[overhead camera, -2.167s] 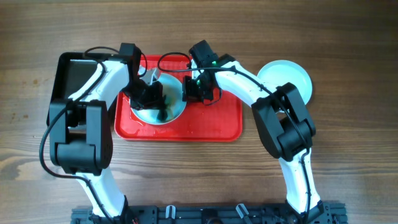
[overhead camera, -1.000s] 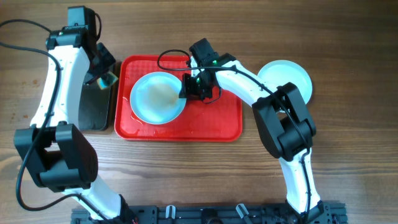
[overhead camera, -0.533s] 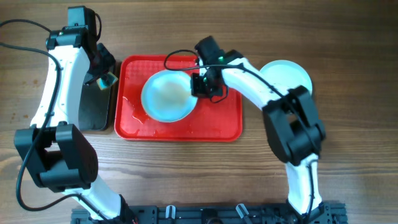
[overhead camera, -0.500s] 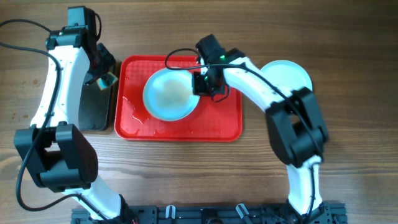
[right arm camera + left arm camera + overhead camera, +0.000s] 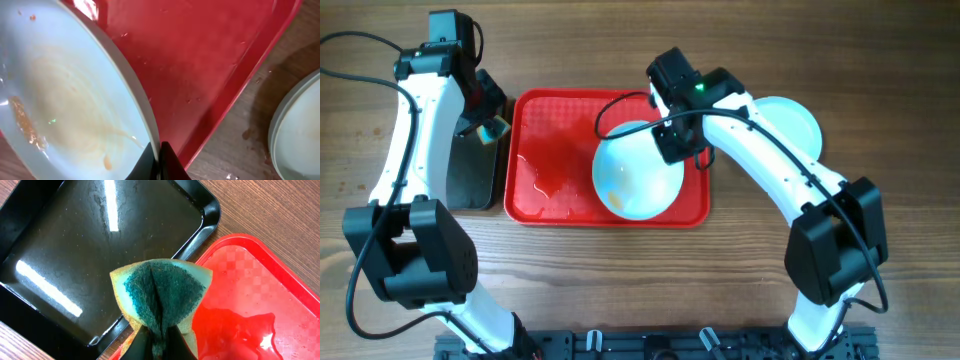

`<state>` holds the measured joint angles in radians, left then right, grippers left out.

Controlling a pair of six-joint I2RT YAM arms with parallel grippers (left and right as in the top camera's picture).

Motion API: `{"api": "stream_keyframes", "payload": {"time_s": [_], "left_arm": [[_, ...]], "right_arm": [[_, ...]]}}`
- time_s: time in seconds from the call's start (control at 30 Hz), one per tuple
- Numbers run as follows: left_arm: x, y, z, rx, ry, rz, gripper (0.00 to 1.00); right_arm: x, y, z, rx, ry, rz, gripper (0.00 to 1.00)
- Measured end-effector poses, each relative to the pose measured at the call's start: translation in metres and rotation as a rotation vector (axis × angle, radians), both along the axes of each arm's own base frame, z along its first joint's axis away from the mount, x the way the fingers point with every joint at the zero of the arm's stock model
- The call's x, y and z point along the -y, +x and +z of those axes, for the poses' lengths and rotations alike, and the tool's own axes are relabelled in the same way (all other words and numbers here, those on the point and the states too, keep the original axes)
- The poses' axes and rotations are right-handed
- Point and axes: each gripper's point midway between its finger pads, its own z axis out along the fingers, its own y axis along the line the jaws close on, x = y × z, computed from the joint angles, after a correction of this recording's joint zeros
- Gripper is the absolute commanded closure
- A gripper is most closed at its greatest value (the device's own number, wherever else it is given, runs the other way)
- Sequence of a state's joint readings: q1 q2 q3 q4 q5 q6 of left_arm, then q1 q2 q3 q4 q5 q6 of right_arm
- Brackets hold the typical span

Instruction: Clean dirty plates on tray and stack at the side

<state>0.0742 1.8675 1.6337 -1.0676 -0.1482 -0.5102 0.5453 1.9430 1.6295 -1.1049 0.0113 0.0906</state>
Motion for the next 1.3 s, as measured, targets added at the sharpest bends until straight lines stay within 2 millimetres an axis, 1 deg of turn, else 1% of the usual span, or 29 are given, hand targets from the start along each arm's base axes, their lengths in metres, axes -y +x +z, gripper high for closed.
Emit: {"api": "stream_keyframes", "payload": {"time_s": [0.1,0.3,0.43,0.7,0.8,0.87,0.93,1.03,1.13,1.17,1.23,1.3], "left_arm": [[0.000,0.000,0.000,0.000,0.000,0.000,0.96],[0.000,0.000,0.000,0.000,0.000,0.000,0.96],[0.000,0.000,0.000,0.000,0.000,0.000,0.96],[0.003,0.000,0.000,0.001,-0.014,-0.004,0.96],[0.003,0.000,0.000,0.001,-0.015,-0.004,0.96],[0.003,0.000,0.000,0.001,-0.015,-0.004,0.96],[0.003,0.000,0.000,0.001,-0.018,-0.005,0.96],[0.003,0.000,0.000,0.001,-0.018,-0.005,0.96],[0.003,0.000,0.000,0.001,-0.018,-0.005,0.96],[0.003,0.000,0.000,0.002,-0.018,-0.005,0.96],[0.003,0.000,0.000,0.001,-0.018,-0.005,0.96],[0.003,0.000,0.000,0.002,-0.018,-0.005,0.96]], "right_arm": [[0.000,-0.025,-0.002,-0.106,0.006,0.044,0.96],[-0.025,-0.058,0.004,-0.272,0.173,0.075,0.96],[-0.033,-0.078,0.011,-0.371,0.241,0.075,0.96],[-0.035,-0.091,0.014,-0.437,0.266,0.067,0.96],[-0.035,-0.093,0.005,-0.476,0.250,0.058,0.96],[-0.034,-0.093,-0.009,-0.512,0.230,0.051,0.96],[-0.036,-0.091,-0.015,-0.514,0.229,0.051,0.96],[-0.040,-0.079,-0.020,-0.461,0.239,0.058,0.96],[-0.035,-0.054,-0.024,-0.350,0.186,0.029,0.96],[-0.031,-0.043,-0.024,-0.302,0.157,0.007,0.96],[-0.023,-0.022,-0.022,-0.208,0.099,-0.040,0.96],[-0.016,-0.005,-0.017,-0.131,0.051,-0.082,0.96]]}}
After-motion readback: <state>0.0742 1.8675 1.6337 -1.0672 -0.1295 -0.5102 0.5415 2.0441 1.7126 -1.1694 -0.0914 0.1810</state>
